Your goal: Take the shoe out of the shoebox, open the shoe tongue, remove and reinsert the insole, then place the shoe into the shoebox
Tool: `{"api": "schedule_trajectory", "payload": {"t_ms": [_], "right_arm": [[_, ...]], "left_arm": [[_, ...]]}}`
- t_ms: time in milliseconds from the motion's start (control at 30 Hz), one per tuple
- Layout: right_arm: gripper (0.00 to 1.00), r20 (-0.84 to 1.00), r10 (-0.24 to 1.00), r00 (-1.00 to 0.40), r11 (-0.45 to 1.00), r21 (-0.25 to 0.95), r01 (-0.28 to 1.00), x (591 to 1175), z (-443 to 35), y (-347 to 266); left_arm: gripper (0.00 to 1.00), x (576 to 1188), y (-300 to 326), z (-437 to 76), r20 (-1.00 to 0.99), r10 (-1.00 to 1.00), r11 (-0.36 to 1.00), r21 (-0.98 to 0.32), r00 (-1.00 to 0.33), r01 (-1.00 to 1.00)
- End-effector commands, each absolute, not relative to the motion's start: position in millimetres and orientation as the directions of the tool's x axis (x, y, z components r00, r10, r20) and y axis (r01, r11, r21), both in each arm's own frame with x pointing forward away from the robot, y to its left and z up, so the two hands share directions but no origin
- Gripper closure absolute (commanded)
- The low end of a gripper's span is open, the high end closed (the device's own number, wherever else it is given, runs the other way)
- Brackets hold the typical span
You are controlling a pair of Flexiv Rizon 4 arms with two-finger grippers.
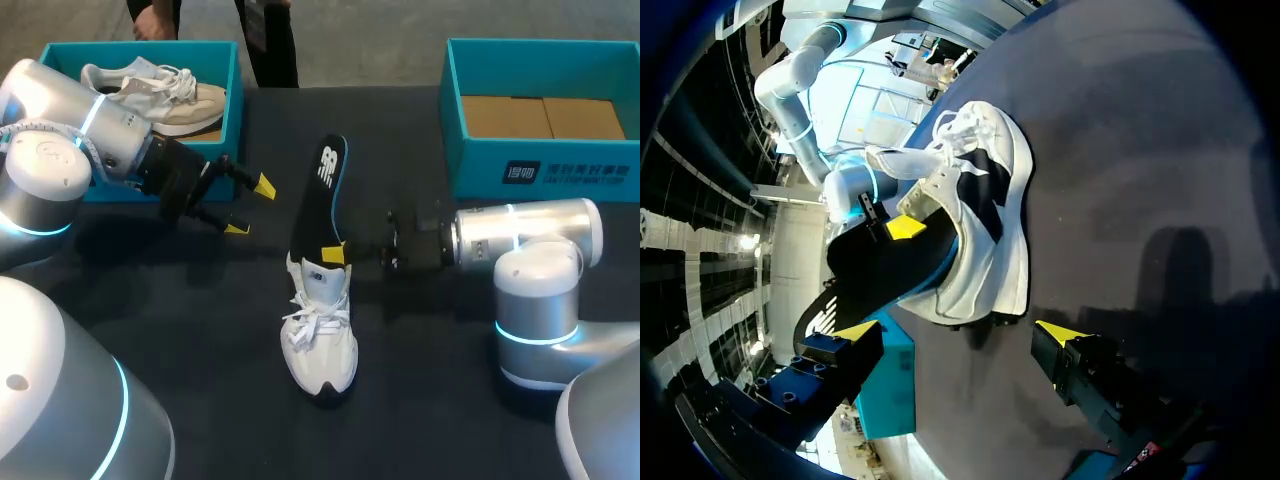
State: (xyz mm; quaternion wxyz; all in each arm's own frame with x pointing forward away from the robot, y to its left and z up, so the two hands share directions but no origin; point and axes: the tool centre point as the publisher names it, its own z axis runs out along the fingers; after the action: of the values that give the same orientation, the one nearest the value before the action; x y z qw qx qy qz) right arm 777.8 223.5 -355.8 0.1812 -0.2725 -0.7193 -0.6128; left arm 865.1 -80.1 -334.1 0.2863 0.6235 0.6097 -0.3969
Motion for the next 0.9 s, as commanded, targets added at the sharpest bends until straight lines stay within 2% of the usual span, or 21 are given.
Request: {"api": "schedule_trajectory", "payload": {"t_ms": [33, 400, 900], "right_arm": [[1.00, 0.608, 0.158, -0.778, 0.149, 0.764, 0.628, 779.0, -361.3, 225.0], [1.00, 0.623, 0.136, -0.771, 0.226, 0.738, 0.636, 771.2, -361.6, 231.6], [1.00, 0.611, 0.145, -0.778, 0.205, 0.751, 0.628, 774.6, -355.5, 230.4]], "left_arm": [[0.00, 864.0, -80.3, -334.4, -0.844, 0.533, -0.090, -0.124, -0.057, 0.988], [0.00, 864.0, -80.3, -334.4, -0.844, 0.533, -0.090, -0.124, -0.057, 0.988], [0.00, 864.0, -80.3, -334.4, -0.844, 0.533, -0.090, -0.124, -0.057, 0.988]]}}
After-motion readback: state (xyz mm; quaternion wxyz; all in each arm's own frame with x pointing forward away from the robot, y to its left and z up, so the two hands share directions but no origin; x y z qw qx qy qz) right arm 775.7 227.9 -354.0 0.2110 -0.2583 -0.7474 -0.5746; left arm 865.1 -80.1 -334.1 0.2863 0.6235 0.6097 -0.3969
